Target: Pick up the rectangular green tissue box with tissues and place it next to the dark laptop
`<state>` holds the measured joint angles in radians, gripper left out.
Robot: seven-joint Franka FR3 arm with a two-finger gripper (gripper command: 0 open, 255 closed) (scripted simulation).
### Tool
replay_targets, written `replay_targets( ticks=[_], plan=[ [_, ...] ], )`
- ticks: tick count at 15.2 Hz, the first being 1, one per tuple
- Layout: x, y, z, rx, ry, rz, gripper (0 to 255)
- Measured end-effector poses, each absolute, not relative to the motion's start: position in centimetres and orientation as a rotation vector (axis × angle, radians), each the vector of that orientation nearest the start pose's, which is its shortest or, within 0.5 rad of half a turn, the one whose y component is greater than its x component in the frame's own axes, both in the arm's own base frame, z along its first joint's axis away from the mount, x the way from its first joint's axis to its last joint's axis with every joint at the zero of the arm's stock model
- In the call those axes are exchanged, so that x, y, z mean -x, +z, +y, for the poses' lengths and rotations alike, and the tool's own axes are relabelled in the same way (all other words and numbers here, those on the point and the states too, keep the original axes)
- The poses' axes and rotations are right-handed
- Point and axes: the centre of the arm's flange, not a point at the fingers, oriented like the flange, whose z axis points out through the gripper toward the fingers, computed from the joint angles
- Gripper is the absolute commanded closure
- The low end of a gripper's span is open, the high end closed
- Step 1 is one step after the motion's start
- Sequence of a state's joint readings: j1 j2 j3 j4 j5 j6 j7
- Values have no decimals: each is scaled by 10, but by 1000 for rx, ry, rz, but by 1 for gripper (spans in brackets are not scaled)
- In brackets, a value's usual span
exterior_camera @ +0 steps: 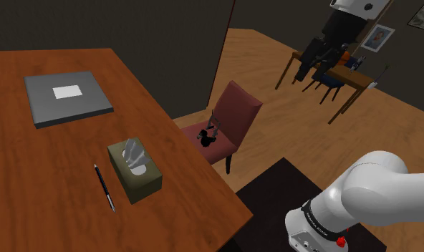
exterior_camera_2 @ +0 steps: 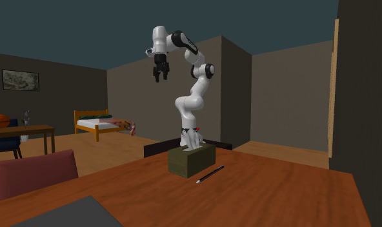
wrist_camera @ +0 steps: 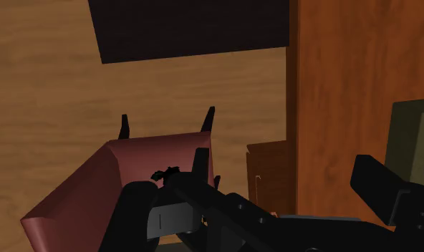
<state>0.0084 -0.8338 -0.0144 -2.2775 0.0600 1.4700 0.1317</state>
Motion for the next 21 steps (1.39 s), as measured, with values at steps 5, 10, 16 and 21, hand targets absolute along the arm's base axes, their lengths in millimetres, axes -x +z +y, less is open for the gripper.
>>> replay_targets(
  ticks=[5,10,16,21],
  plan=[
    [-288,605,29,3033,-68,202,0],
    [-302,566,72,2981,-129,217,0],
    [-320,517,118,2916,-198,237,0],
    [-334,479,165,2861,-255,251,0]
  ],
)
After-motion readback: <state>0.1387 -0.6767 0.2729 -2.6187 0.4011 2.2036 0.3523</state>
